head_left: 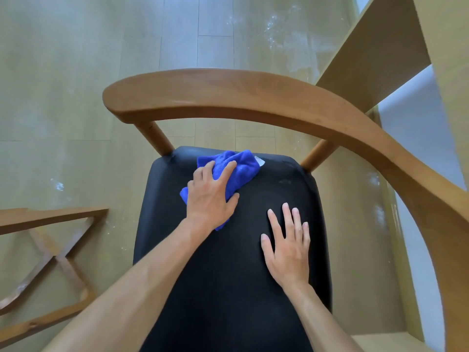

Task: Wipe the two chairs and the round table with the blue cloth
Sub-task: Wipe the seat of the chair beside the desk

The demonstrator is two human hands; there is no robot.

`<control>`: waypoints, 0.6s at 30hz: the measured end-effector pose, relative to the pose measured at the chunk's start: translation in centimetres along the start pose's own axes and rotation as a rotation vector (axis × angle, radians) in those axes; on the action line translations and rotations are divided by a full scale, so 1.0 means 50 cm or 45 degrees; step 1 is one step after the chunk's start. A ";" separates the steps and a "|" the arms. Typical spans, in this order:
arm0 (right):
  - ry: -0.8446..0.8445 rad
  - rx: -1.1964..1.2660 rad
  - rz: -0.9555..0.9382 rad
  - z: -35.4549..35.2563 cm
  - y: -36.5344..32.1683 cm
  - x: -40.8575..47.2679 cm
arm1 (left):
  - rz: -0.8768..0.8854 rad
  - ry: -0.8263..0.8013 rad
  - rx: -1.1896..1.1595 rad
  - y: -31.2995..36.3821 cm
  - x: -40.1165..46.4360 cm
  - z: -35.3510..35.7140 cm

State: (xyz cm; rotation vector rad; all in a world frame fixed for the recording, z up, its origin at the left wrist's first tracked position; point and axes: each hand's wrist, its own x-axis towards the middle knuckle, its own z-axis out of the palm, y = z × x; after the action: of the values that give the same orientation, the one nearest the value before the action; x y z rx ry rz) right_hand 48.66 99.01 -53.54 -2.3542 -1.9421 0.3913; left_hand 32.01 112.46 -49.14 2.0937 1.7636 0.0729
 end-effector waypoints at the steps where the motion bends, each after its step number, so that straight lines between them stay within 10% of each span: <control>1: 0.022 -0.021 -0.002 0.005 0.000 0.000 | 0.004 0.029 0.002 0.013 0.001 0.006; 11: 0.140 -0.100 -0.031 0.038 0.011 -0.001 | 0.389 -0.062 0.195 0.113 0.064 0.044; 18: 0.149 -0.073 -0.031 0.033 0.004 -0.001 | -0.215 0.136 -0.228 -0.155 0.042 -0.054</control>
State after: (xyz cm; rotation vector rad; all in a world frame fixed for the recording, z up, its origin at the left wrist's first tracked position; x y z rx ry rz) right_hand 48.48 98.72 -55.15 -2.3276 -1.9517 0.1940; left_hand 24.37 116.15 -49.68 1.8394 1.9123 0.2890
